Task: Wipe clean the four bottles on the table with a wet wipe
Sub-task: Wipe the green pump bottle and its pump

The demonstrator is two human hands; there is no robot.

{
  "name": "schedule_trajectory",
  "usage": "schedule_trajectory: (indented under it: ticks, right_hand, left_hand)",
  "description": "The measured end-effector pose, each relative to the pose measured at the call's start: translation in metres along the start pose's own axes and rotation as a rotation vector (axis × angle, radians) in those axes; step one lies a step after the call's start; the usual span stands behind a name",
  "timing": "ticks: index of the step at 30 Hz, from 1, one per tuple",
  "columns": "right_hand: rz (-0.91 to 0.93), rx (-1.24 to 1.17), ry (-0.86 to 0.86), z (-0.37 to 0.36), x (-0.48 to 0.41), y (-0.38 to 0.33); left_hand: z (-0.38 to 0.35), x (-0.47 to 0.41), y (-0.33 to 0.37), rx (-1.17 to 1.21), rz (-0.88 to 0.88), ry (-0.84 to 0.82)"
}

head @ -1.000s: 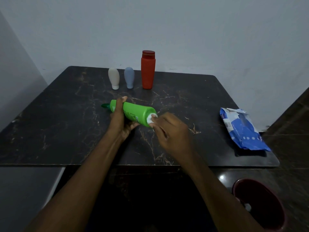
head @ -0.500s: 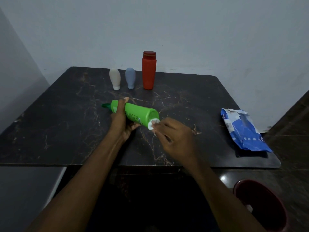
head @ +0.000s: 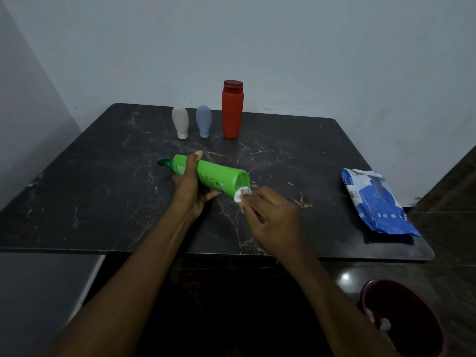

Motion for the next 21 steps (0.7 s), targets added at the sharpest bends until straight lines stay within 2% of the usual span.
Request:
schedule_trajectory:
  ticks: [3,5,8,11,15,17,21]
  right_hand:
    - [-0.022,0.139,-0.055,0.013,-0.002,0.014]
    - [-0.106,0.147,-0.091,0.021,-0.007,0.021]
    - [-0.398,-0.141,-0.054,0.028,-0.018,0.033]
    - [-0.585,-0.409,-0.041,0.029,-0.032,0.035]
    - [-0.862,-0.791,-0.365,0.026,-0.052,0.025]
    - [-0.874,-0.858,-0.496,0.024,-0.061,0.022]
    - [-0.783,-0.949,-0.64,0.027,-0.081,0.023]
  left_hand:
    - [-0.003,0.001,-0.002,-0.024,0.005,-0.018]
    - [-0.004,0.003,-0.002,-0.032,-0.002,-0.051]
    - [0.002,0.005,-0.002,0.02,-0.002,-0.135]
    - [0.006,0.007,0.0,0.139,0.0,-0.283]
    - [-0.009,0.016,0.016,0.201,-0.072,-0.502]
    - [-0.022,0.018,0.028,0.186,-0.114,-0.584]
    - [-0.046,0.018,0.045,0.148,-0.171,-0.705]
Point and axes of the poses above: each hand's wrist, its own x-axis away from the middle knuckle, its own z-axis out of the back of the hand, y = z × x, the point moved 1 cm from there along -x, towards the middle knuckle, and after that the axes turned 10 degrees about -z, right-handed, at the moved point
